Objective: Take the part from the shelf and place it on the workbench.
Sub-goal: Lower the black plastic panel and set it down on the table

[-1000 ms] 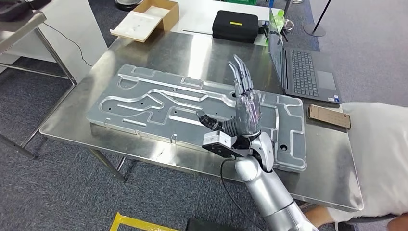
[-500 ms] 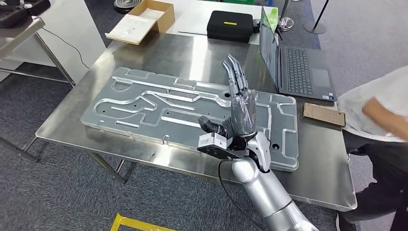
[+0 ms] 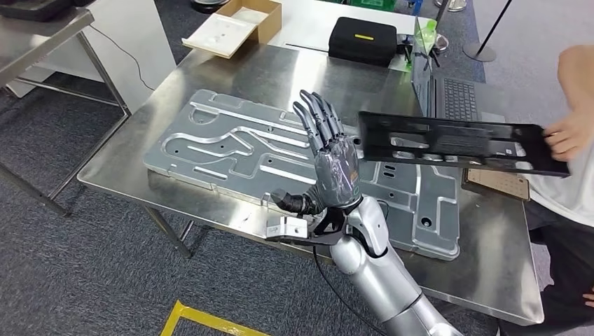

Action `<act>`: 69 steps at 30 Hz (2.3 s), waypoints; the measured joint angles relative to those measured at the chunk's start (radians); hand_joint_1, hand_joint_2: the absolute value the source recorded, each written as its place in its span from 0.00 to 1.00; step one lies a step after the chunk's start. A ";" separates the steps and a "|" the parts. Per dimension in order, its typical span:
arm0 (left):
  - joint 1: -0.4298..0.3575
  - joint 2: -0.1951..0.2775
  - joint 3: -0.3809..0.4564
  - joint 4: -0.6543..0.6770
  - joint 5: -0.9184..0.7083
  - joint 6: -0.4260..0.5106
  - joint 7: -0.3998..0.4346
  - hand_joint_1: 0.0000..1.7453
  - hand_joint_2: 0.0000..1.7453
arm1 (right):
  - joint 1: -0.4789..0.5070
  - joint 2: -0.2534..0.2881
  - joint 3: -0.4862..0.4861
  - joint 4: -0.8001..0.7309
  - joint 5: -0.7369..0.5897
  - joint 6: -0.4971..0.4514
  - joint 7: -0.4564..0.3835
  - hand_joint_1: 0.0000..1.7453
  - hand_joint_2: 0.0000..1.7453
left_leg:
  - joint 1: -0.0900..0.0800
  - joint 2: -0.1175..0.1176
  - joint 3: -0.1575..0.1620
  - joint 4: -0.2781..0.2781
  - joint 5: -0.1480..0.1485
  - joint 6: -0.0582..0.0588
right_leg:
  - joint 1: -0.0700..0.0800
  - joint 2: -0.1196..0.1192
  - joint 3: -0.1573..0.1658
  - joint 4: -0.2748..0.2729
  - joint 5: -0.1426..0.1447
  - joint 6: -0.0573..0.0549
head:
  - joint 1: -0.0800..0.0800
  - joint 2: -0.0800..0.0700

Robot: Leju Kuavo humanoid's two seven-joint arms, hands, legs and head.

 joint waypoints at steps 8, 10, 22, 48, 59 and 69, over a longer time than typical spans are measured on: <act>0.000 -0.003 -0.011 0.000 -0.001 -0.002 0.003 0.00 0.00 | 0.008 -0.011 0.016 -0.007 0.011 -0.002 0.012 0.00 0.00 | 0.000 -0.075 -0.005 0.001 0.005 -0.004 | -0.002 0.076 0.024 -0.064 0.067 -0.015 | 0.000 0.000; 0.000 -0.005 -0.014 0.000 -0.001 -0.002 0.004 0.00 0.00 | 0.007 -0.013 0.018 -0.008 0.014 -0.002 0.014 0.00 0.00 | 0.003 -0.093 -0.010 -0.001 0.008 -0.016 | 0.002 0.088 0.041 -0.103 0.071 -0.020 | 0.000 0.000; 0.008 0.000 -0.056 0.000 -0.001 0.008 0.030 0.00 0.00 | 0.017 -0.014 0.040 -0.015 0.022 -0.007 0.023 0.00 0.00 | 0.004 0.033 -0.047 0.090 -0.023 -0.049 | 0.001 -0.058 0.062 -0.125 0.068 -0.039 | -0.002 0.000; 0.010 0.003 -0.083 0.000 0.001 0.029 0.021 0.00 0.00 | 0.012 -0.014 0.060 -0.018 0.023 -0.009 0.027 0.00 0.00 | 0.005 -0.013 -0.137 0.229 -0.096 -0.047 | -0.002 -0.007 0.079 -0.146 0.076 -0.049 | -0.003 0.000; 0.021 0.006 -0.083 0.000 0.004 0.028 0.017 0.00 0.00 | 0.006 -0.011 0.064 -0.020 0.021 -0.009 0.027 0.00 0.00 | -0.001 0.020 -0.012 -0.011 0.016 -0.009 | 0.005 -0.069 0.075 -0.096 0.024 -0.006 | -0.001 0.000; 0.023 -0.005 -0.084 0.000 0.009 0.073 0.046 0.00 0.00 | 0.023 0.004 0.045 0.002 -0.002 -0.031 -0.048 0.00 0.00 | 0.002 -0.098 -0.021 -0.009 0.027 -0.004 | -0.002 0.088 0.052 -0.076 0.054 -0.022 | -0.001 0.000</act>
